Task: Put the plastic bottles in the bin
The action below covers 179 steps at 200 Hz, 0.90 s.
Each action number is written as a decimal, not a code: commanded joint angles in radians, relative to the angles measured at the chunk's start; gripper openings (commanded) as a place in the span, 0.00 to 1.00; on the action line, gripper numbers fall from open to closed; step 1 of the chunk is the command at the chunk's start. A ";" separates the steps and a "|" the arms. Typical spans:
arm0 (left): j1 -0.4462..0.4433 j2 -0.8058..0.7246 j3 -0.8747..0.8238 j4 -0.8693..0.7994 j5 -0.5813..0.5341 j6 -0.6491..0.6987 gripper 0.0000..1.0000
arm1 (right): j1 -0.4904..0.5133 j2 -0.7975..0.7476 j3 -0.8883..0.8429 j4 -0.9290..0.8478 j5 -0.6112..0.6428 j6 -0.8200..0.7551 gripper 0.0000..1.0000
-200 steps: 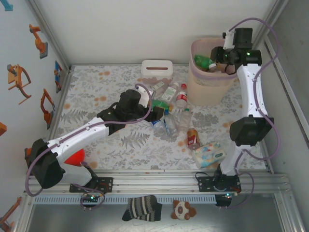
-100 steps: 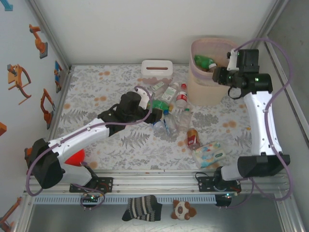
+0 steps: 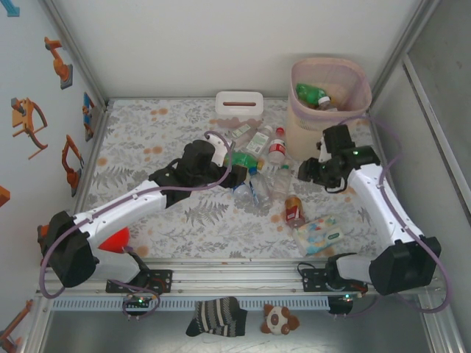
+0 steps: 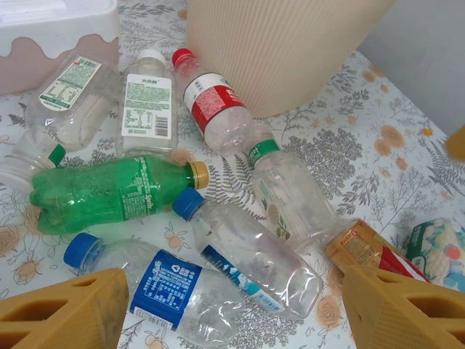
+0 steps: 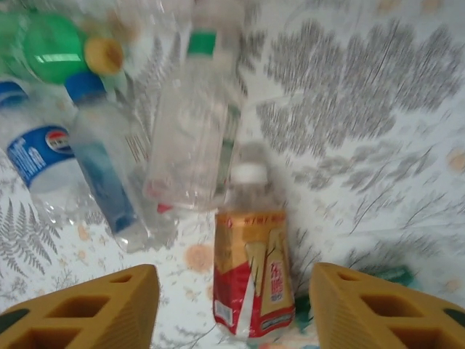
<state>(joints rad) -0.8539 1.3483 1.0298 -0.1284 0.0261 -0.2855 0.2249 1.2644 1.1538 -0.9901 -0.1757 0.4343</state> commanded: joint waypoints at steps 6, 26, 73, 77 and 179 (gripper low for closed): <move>0.006 0.018 0.034 -0.008 0.020 -0.013 0.77 | 0.035 -0.029 -0.102 0.049 -0.012 0.080 0.63; 0.006 0.015 0.039 -0.019 0.026 -0.024 0.77 | 0.054 -0.018 -0.180 0.086 0.019 0.105 0.66; 0.007 0.009 0.095 -0.108 0.024 -0.004 0.77 | 0.093 0.048 -0.305 0.203 0.012 0.105 0.67; 0.007 0.008 0.103 -0.115 0.024 0.001 0.77 | 0.095 0.055 -0.313 0.216 0.004 0.104 0.67; 0.014 -0.003 0.087 -0.036 0.129 0.157 0.79 | 0.100 0.235 -0.329 0.326 -0.036 0.042 0.66</move>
<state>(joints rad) -0.8425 1.3602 1.1114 -0.2001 0.0891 -0.1806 0.3176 1.4704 0.8066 -0.6708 -0.2005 0.5053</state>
